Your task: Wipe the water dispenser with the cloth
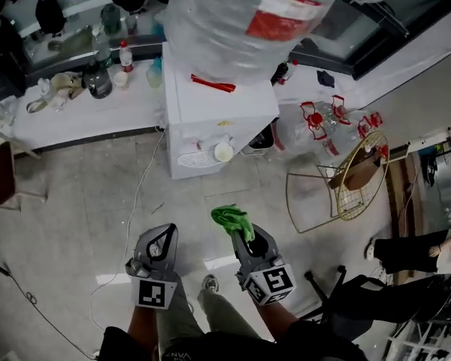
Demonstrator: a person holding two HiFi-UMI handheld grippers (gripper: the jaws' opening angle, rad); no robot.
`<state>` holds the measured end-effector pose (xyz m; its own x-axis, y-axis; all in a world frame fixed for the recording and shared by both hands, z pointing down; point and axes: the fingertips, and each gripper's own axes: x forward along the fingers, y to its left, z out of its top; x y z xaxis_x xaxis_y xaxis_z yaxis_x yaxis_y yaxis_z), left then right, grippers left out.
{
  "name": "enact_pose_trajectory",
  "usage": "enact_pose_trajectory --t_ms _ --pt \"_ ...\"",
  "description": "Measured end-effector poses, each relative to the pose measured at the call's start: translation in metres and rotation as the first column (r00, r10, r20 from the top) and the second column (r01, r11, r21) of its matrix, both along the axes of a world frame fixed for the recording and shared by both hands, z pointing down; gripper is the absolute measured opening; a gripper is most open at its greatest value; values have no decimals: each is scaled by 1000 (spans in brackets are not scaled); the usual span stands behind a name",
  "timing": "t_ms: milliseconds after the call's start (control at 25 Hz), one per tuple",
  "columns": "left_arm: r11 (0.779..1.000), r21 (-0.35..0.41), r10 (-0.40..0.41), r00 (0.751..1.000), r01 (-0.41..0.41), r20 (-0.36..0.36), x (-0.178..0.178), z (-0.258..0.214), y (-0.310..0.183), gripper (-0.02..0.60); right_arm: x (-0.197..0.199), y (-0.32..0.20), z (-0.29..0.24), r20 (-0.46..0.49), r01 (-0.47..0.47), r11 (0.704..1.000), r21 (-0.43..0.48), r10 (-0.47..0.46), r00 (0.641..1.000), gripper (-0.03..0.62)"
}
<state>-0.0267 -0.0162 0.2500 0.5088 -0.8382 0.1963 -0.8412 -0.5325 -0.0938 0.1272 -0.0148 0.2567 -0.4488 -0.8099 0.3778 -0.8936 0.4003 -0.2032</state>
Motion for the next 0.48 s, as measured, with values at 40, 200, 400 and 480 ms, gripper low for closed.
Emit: enact_pose_trajectory --t_ms 40,200,400,480 --pt "1000 6 4 1000 -4 -2 1 -18 -1 2 3 1 -16 3 3 1000 10 -3 1000 97" --pt "999 27 28 999 -29 30 10 -72 6 2 15 15 -59 10 13 999 30 -14 1000 97" --pt "999 48 12 998 -15 57 7 -120 10 2 22 27 -94 14 35 997 67 -36 999 97" --pt "999 51 2 997 -6 73 6 -135 16 2 23 32 -108 14 47 995 84 -48 999 97"
